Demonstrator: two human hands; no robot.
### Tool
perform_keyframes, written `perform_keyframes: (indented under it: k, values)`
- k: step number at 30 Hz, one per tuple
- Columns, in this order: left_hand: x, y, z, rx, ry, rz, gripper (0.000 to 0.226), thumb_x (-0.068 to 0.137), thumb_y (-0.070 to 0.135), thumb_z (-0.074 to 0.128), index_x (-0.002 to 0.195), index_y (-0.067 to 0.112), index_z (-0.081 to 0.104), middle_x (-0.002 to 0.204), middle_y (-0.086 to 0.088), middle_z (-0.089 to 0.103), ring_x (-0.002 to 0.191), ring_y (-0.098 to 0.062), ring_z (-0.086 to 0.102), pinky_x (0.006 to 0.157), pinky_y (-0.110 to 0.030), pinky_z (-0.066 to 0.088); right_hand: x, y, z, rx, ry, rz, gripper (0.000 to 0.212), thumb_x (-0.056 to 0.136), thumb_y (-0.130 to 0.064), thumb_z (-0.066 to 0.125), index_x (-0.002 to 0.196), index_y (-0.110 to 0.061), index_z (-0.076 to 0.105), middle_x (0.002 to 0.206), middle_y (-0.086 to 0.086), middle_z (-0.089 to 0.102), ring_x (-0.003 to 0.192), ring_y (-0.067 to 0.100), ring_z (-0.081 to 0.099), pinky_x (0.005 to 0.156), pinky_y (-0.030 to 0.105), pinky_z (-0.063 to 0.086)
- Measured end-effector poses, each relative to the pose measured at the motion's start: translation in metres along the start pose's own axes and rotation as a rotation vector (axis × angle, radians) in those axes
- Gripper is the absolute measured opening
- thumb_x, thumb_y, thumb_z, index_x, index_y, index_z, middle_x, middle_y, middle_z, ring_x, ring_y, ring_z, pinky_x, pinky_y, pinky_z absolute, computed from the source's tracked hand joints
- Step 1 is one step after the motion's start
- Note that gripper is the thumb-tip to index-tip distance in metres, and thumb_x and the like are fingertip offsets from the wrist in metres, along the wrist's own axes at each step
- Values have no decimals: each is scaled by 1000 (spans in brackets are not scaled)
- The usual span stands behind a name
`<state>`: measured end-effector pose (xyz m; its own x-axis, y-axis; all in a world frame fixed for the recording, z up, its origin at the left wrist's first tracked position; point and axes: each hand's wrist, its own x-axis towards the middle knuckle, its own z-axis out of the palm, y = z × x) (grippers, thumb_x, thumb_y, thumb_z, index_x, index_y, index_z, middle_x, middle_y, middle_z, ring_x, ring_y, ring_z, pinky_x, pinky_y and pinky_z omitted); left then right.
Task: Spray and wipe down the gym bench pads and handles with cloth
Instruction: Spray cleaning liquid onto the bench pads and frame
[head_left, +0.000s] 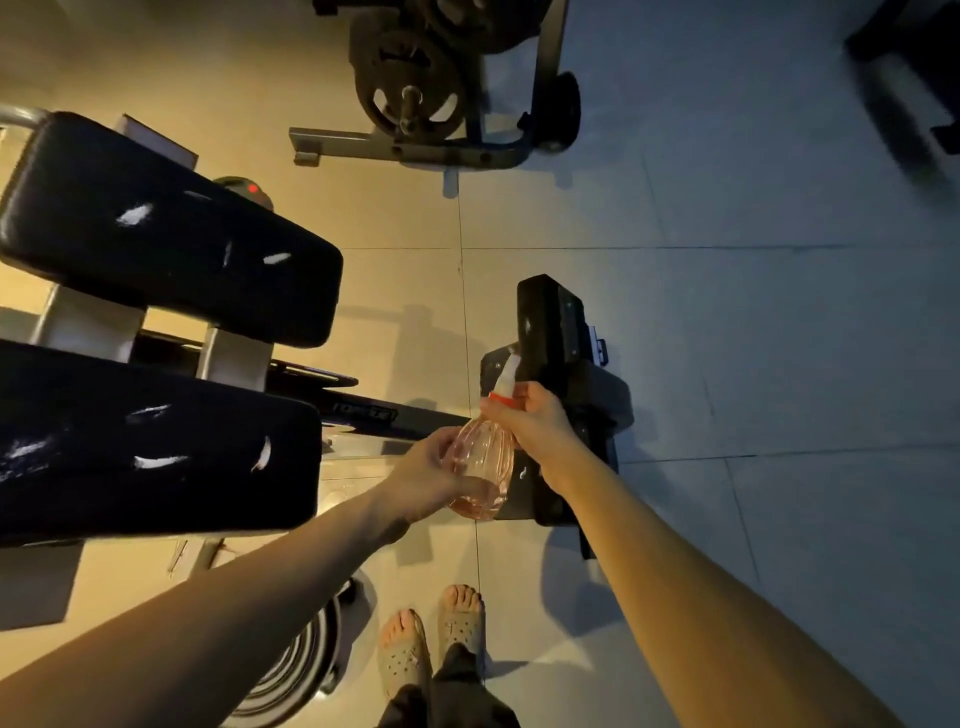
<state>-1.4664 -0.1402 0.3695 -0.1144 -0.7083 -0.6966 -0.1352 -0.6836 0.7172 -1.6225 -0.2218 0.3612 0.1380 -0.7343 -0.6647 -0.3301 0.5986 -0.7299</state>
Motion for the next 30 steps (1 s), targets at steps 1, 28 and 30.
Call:
perform_keyframes:
  k: [1,28,30]
  values:
    - [1,-3,-2,26,-5,-8,98,52,29,95,139,30,48,125,3,63,115,-19,62,98,-38,56,1,4,0,-4,-6,11,60,86,-35,80,136,-19,51,121,1,66,109,18,67,98,44,57]
    - [-70,-147,-40,312,-361,-23,79,61,18,95,128,27,55,119,2,70,111,-13,66,102,-34,52,-126,149,102,79,232,33,50,81,-39,84,119,-24,55,108,-2,69,100,16,70,90,45,61]
    - [-66,-167,-42,295,-347,10,86,52,28,96,128,31,56,119,4,70,113,-13,66,102,-37,52,-127,162,111,68,245,-1,50,82,-36,85,119,-25,54,107,-3,68,100,14,69,90,43,61]
